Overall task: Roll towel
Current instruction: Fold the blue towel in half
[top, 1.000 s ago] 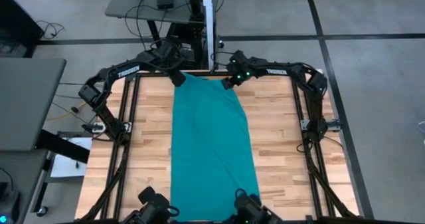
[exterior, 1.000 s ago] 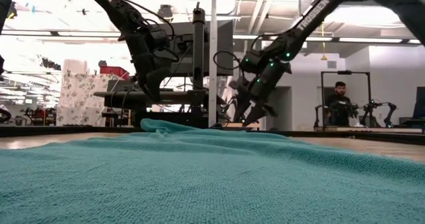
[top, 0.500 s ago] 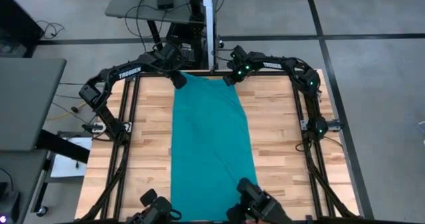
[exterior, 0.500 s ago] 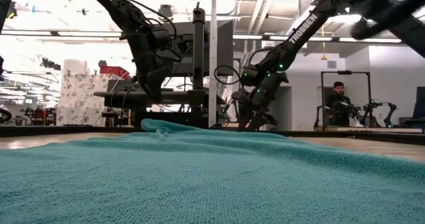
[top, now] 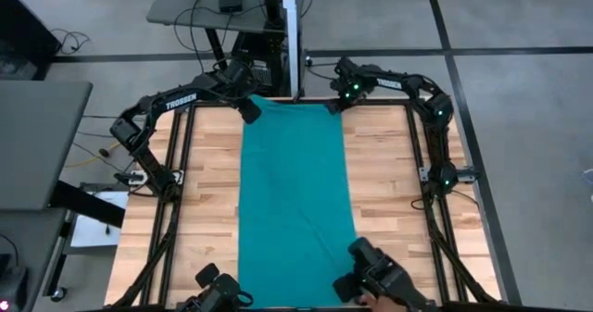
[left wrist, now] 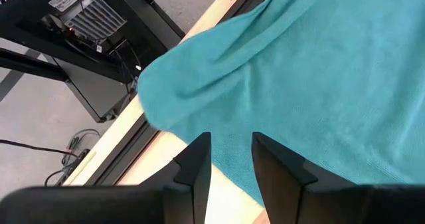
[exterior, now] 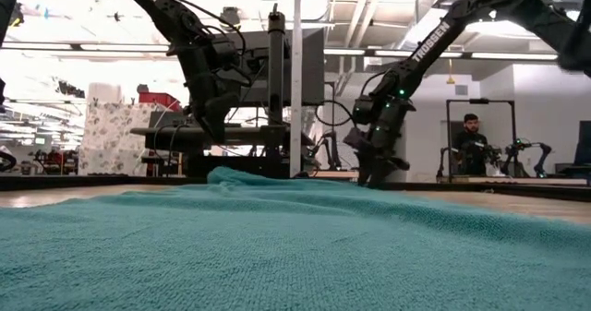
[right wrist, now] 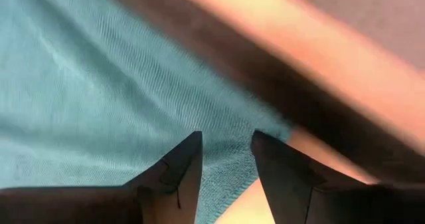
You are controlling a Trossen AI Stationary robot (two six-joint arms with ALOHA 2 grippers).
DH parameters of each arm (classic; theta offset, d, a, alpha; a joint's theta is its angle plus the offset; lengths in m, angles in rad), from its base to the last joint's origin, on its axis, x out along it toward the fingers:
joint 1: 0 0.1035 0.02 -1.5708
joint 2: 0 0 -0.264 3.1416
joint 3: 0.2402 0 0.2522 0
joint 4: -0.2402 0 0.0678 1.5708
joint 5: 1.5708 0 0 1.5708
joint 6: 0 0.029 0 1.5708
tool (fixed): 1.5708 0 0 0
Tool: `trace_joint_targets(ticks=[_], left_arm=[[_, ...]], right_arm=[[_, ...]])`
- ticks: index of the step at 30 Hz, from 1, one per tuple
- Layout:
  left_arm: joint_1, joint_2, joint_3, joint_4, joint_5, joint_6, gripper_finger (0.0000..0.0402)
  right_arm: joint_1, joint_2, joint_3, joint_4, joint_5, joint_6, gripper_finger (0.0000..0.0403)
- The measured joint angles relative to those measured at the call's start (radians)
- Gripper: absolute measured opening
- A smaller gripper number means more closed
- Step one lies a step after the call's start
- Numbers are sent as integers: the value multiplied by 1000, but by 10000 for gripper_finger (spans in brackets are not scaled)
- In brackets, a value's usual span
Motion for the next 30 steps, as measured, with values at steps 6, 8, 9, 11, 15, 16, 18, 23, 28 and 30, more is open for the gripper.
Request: trace_joint_targets(ticks=[6,8,9,11,15,16,18,23,28,30], left_arm=[[-2,0,0,0,0,38,93],[-5,0,4,-18,0,40,93],[-6,0,14,-41,5,43,93],[-10,0,31,-54,39,47,93],[-11,-1,61,-77,166,39,100],[-13,-1,73,-92,204,36,104],[-19,-1,106,-163,296,37,115],[-104,-3,205,-483,495,70,143],[-375,-112,174,-634,443,-23,148],[-529,-167,152,-624,385,-135,148]], right_arm=[[-18,-124,19,-65,-75,-58,132],[-5,-180,19,-88,-92,-87,132],[3,-207,19,-101,-97,-108,132],[16,-256,19,-102,-101,-147,133],[34,-315,23,15,-94,-124,133],[36,-323,36,5,-98,-108,135],[46,-348,72,-85,-152,-128,141],[171,-495,57,-349,-216,-242,182],[412,-712,-99,-401,-197,-169,232],[549,-810,-181,-375,-135,-93,241]])
